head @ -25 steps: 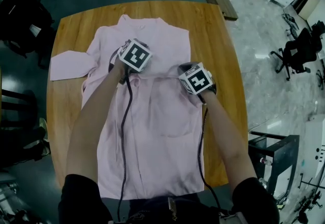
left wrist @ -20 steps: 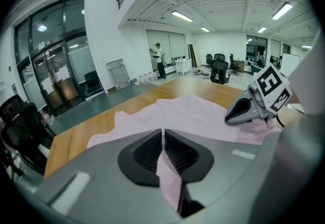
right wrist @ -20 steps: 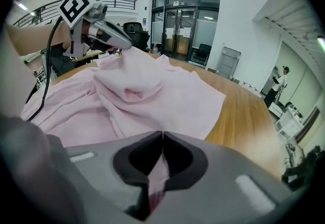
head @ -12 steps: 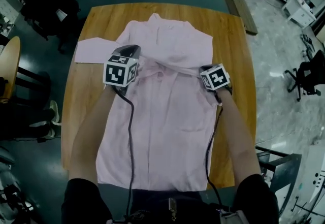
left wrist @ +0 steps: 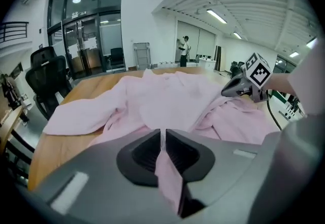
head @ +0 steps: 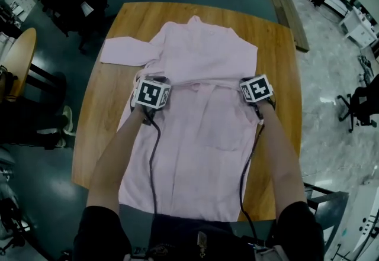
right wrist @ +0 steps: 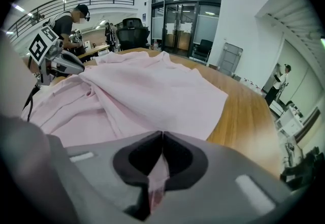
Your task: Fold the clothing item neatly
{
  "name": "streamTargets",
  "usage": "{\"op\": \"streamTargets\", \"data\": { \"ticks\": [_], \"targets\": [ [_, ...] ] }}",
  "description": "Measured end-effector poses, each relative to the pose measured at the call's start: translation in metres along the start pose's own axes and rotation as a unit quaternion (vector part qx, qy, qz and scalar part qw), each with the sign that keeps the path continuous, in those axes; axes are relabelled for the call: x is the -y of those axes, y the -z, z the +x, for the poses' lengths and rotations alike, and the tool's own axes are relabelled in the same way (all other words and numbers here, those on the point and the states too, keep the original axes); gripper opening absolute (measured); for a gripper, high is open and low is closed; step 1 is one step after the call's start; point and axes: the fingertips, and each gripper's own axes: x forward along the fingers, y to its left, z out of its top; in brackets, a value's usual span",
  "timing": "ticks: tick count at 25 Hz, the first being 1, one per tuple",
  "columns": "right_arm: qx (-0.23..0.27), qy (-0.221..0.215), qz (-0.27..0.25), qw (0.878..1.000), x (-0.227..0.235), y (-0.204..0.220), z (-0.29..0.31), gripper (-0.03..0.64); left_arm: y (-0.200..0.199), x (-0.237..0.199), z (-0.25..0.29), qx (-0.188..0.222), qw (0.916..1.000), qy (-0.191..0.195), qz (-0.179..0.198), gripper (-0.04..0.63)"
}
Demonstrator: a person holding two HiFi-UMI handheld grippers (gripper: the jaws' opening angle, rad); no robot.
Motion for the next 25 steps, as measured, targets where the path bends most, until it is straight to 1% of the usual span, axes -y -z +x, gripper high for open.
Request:
{"op": "streamTargets", "data": {
  "ticks": [2, 4, 8, 10, 13, 16, 18, 21, 25],
  "targets": [
    [0.0, 0.002, -0.005, 1.0, 0.0, -0.002, -0.005, 0.012, -0.006, -0.004, -0.008, 0.015, 0.9998, 0.004, -0.01, 0.076],
    [0.013, 0.015, -0.006, 1.0, 0.0, -0.011, -0.017, 0.012, -0.015, -0.019, -0.022, 0.041, 0.9989, 0.0, -0.022, 0.108],
    [0.076, 0.076, -0.011, 0.994, 0.001, -0.04, -0.061, 0.014, -0.028, -0.069, -0.044, 0.078, 0.9961, -0.03, -0.03, 0.11],
    [0.099, 0.09, -0.014, 0.991, -0.012, -0.057, -0.077, 0.014, -0.029, -0.102, -0.049, 0.091, 0.9942, -0.049, -0.032, 0.11],
    [0.109, 0.1, -0.023, 0.989, -0.041, -0.082, -0.09, 0.014, -0.029, -0.152, -0.054, 0.103, 0.9909, -0.079, -0.036, 0.111],
    [0.108, 0.104, -0.031, 0.988, -0.068, -0.105, -0.095, 0.014, -0.023, -0.194, -0.044, 0.102, 0.9892, -0.097, -0.041, 0.14],
    [0.109, 0.103, -0.037, 0.988, -0.087, -0.119, -0.097, 0.014, -0.022, -0.221, -0.037, 0.104, 0.9865, -0.118, -0.043, 0.167],
    [0.11, 0.103, -0.045, 0.988, -0.111, -0.136, -0.101, 0.014, -0.006, -0.251, -0.02, 0.077, 0.9853, -0.135, -0.07, 0.203],
    [0.106, 0.094, -0.063, 0.988, -0.14, -0.146, -0.099, 0.014, 0.014, -0.269, 0.006, 0.045, 0.9864, -0.13, -0.089, 0.227]
  ]
}}
